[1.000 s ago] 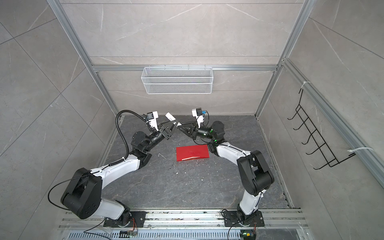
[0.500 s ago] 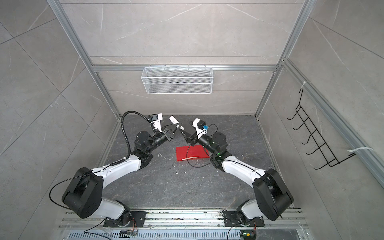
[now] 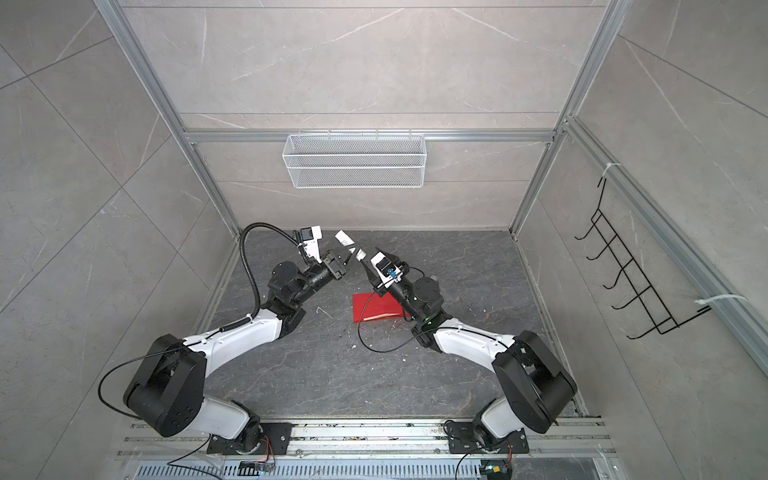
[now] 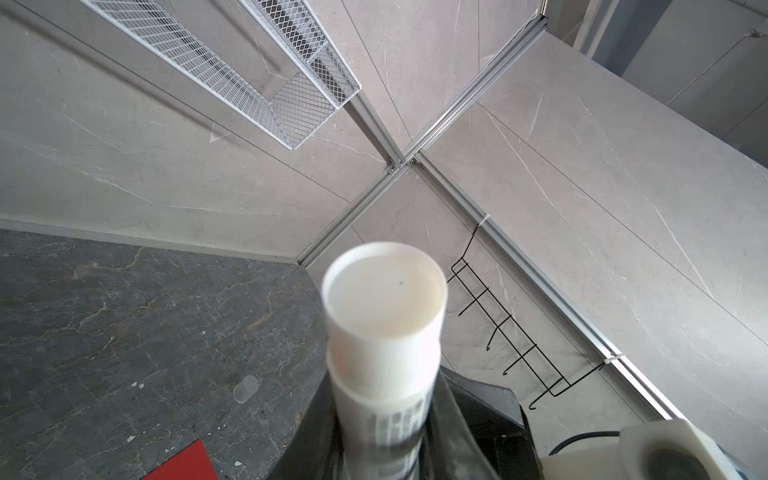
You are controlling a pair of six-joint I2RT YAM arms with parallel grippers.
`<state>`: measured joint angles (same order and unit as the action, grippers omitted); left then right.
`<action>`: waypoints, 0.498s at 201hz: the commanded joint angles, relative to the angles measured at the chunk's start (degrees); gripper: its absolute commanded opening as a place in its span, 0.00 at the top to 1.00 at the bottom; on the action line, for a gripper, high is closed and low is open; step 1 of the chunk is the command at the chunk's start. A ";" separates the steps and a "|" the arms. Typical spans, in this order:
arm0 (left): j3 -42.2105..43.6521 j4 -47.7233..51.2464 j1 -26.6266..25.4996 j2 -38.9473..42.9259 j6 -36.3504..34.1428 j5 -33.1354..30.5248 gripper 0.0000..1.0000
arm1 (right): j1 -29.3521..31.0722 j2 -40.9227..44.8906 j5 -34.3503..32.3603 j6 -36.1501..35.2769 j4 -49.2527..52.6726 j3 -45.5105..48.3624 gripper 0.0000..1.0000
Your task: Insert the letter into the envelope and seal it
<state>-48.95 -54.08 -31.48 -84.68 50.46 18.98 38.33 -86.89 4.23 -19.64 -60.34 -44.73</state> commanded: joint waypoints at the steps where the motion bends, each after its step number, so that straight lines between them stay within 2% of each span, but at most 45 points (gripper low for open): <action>1: -2.64 -3.19 -0.07 0.75 0.26 0.13 1.00 | 0.71 -0.96 -1.09 -1.02 -2.35 -1.12 0.50; 43: -2.65 -3.22 -0.07 0.49 0.79 0.28 1.00 | 1.27 -2.20 -1.07 -1.02 -2.23 -2.76 0.51; 100: -2.60 -3.57 -0.06 0.14 1.33 0.55 1.00 | 1.71 -3.54 -1.24 -1.27 -1.20 -4.56 0.61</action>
<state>-49.01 -54.15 -31.51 -84.68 51.42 19.03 39.66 -89.56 3.81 -20.62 -60.71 -47.33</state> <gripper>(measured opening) 0.250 0.401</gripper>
